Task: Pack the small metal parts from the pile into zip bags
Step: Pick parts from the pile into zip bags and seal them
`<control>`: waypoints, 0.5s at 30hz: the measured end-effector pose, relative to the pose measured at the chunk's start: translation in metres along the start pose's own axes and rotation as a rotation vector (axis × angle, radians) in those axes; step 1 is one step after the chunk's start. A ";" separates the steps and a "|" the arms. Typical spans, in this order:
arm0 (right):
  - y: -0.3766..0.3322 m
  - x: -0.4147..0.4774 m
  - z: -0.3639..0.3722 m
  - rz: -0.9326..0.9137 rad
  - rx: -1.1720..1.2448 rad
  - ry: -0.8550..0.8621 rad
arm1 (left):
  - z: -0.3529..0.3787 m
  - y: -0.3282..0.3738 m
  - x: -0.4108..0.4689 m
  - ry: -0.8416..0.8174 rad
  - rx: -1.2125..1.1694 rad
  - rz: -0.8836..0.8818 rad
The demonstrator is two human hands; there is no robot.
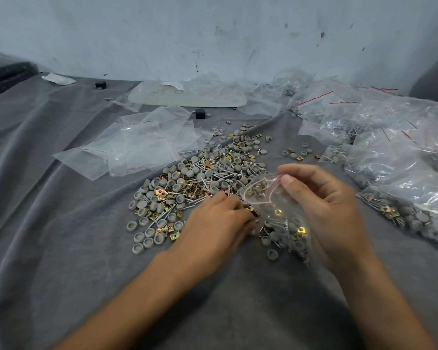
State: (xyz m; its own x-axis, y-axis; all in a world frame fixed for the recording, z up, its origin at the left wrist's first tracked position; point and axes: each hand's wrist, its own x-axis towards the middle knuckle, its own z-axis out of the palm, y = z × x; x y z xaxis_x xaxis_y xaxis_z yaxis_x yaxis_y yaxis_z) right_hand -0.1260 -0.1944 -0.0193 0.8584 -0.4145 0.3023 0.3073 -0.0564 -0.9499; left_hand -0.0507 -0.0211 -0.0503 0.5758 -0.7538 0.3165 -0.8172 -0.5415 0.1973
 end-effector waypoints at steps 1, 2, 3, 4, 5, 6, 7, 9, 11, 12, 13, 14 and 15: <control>-0.001 0.000 0.000 0.006 0.006 -0.006 | -0.005 -0.004 0.002 0.036 -0.014 -0.035; -0.001 -0.001 0.001 0.013 0.010 -0.016 | -0.010 -0.010 0.004 0.064 -0.043 -0.088; -0.002 -0.001 0.001 0.018 0.005 -0.027 | -0.017 -0.017 0.007 0.084 -0.080 -0.145; -0.002 -0.002 0.002 0.020 -0.010 -0.041 | -0.024 -0.023 0.009 0.103 -0.126 -0.194; -0.002 -0.002 0.002 0.022 -0.030 -0.058 | -0.031 -0.030 0.010 0.139 -0.190 -0.231; -0.002 -0.003 0.003 0.024 -0.049 -0.075 | -0.038 -0.034 0.011 0.189 -0.268 -0.260; -0.001 -0.003 0.004 0.029 -0.058 -0.088 | -0.045 -0.036 0.010 0.242 -0.352 -0.281; -0.002 -0.004 0.006 0.037 -0.056 -0.094 | -0.053 -0.033 0.010 0.282 -0.517 -0.276; -0.002 -0.004 0.007 0.040 -0.051 -0.090 | -0.055 -0.023 0.010 0.209 -0.606 -0.215; -0.002 -0.004 0.007 0.041 -0.049 -0.089 | -0.054 -0.017 0.010 0.158 -0.605 -0.186; -0.002 -0.004 0.007 0.037 -0.051 -0.091 | -0.052 -0.012 0.009 0.113 -0.593 -0.166; -0.002 -0.004 0.006 0.028 -0.055 -0.091 | -0.050 -0.007 0.008 0.091 -0.578 -0.157; -0.002 -0.004 0.005 0.016 -0.059 -0.082 | -0.047 -0.002 0.007 0.102 -0.554 -0.156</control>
State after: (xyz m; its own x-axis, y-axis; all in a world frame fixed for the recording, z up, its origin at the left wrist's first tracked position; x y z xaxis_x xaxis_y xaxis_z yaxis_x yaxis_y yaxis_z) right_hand -0.1278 -0.1878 -0.0181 0.8946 -0.3401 0.2899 0.2704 -0.1045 -0.9571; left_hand -0.0462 -0.0073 -0.0048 0.7075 -0.6262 0.3275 -0.6289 -0.3465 0.6960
